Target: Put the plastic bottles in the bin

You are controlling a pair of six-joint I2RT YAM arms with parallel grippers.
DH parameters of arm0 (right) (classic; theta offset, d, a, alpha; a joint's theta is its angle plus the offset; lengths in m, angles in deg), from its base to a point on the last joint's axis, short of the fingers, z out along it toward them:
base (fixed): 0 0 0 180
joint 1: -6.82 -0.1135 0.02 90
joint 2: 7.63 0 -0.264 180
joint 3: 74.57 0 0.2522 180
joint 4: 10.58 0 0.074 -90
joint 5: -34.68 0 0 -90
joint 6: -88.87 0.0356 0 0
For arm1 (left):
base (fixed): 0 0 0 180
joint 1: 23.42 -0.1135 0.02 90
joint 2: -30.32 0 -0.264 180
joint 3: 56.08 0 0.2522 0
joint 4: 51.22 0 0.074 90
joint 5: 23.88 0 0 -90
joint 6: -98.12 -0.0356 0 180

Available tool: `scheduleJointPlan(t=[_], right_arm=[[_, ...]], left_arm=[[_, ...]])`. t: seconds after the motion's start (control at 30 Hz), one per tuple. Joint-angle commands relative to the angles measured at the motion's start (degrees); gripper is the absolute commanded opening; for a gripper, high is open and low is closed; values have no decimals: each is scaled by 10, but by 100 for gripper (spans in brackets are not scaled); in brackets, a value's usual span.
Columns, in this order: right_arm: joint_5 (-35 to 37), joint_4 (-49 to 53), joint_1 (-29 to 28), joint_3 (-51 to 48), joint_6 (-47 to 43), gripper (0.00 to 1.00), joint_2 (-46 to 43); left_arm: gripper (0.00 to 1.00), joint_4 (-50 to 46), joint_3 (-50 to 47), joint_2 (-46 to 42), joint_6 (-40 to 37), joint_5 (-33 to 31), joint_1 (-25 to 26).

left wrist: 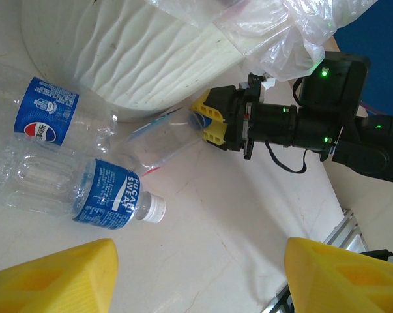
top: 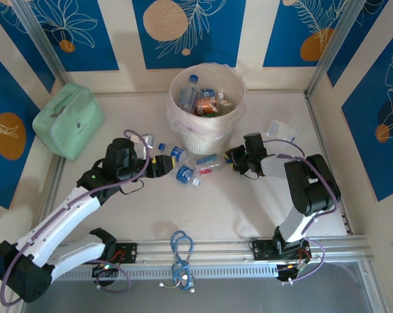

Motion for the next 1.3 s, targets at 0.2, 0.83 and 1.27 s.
scheduleJointPlan(t=[0.2, 0.83, 1.27], right_arm=[[18, 68, 6, -22, -27, 27, -89], [-30, 366, 29, -52, -150, 24, -500], [-47, 405, -28, 71, -191, 23, -527]], left_arm=[[70, 1, 2, 5, 3, 19, 6], [87, 100, 31, 75, 17, 163, 57], [95, 157, 62, 130, 26, 190, 124]])
